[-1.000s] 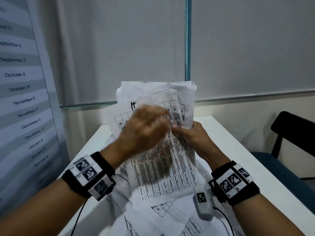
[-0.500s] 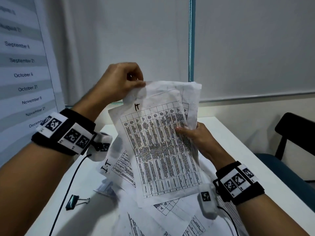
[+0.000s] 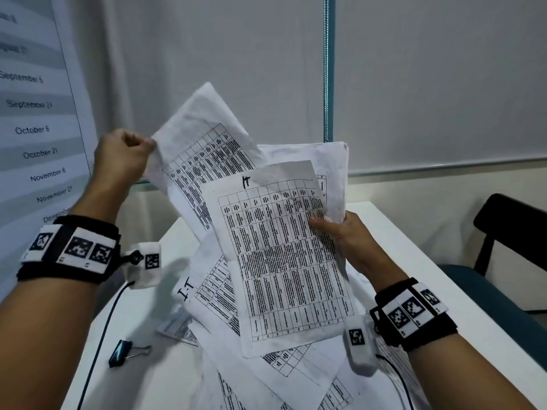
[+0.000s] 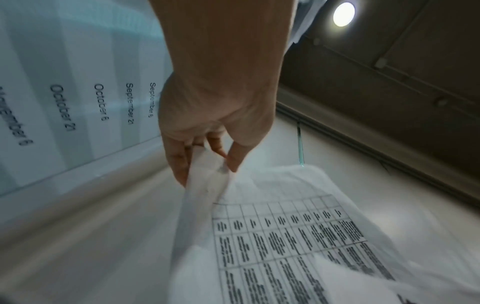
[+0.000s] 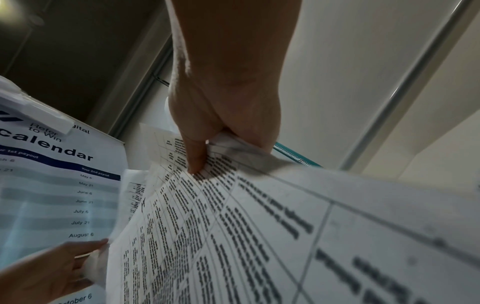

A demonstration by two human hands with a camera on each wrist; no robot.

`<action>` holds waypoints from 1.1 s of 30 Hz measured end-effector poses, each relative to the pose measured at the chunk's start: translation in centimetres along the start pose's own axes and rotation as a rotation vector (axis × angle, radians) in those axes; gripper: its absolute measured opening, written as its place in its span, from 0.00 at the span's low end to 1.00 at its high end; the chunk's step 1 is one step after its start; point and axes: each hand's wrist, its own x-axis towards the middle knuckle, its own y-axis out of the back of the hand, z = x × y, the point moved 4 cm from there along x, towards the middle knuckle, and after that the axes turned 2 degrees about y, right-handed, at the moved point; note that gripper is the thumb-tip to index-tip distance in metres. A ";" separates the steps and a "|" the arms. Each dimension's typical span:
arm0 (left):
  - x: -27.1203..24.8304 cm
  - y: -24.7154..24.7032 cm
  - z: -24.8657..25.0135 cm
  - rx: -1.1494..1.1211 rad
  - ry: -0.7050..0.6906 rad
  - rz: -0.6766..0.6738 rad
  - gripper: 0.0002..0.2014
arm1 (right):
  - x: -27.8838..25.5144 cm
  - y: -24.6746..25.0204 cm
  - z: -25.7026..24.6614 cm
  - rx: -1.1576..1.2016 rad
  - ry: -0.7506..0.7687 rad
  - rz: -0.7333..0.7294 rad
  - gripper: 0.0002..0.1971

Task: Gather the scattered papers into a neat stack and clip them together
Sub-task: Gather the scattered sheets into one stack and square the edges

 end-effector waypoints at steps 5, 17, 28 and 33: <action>-1.1 -1.8 3.2 0.090 -0.203 -0.337 0.32 | 0.1 -0.2 -0.1 -0.011 0.024 -0.014 0.16; -2.6 -4.5 13.9 0.494 -0.552 -0.605 0.28 | 0.4 0.4 -0.2 -0.040 0.061 -0.051 0.11; -0.5 4.7 2.3 -0.305 -0.131 -0.021 0.19 | 1.1 3.5 -0.5 0.030 0.091 0.155 0.06; -3.8 1.6 -5.7 -0.808 0.131 0.157 0.20 | 1.9 3.1 0.1 0.063 0.062 0.237 0.16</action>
